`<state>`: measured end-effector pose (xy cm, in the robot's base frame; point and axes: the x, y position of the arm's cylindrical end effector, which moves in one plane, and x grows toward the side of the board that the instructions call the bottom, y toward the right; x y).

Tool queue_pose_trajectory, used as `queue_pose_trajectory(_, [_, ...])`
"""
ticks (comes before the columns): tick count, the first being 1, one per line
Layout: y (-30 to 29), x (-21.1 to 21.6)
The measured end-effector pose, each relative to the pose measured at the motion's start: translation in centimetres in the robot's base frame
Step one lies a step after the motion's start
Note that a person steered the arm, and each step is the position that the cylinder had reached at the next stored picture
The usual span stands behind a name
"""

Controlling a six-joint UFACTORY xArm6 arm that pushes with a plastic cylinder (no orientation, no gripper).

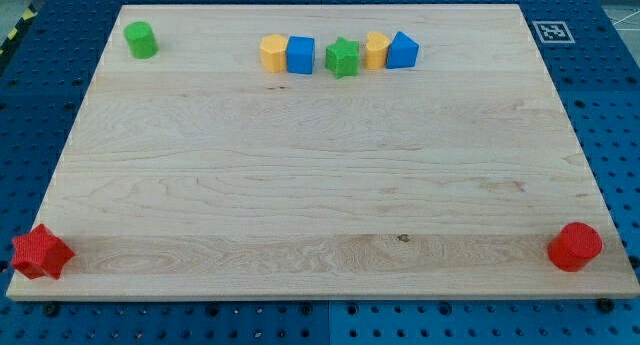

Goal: Push the red circle left a bit

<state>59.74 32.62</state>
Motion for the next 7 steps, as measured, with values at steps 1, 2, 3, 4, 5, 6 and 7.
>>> queue_pose_trajectory(1, [-3.8,-3.3])
queue_pose_trajectory(2, [-5.3,-4.7])
queue_pose_trajectory(3, [-5.2,-4.7])
queue_pose_trajectory(4, [-1.3,-1.5])
queue_pose_trajectory(5, [-1.0,-1.5])
queue_pose_trajectory(6, [-1.4,-1.5])
queue_pose_trajectory(7, [-5.0,-1.5])
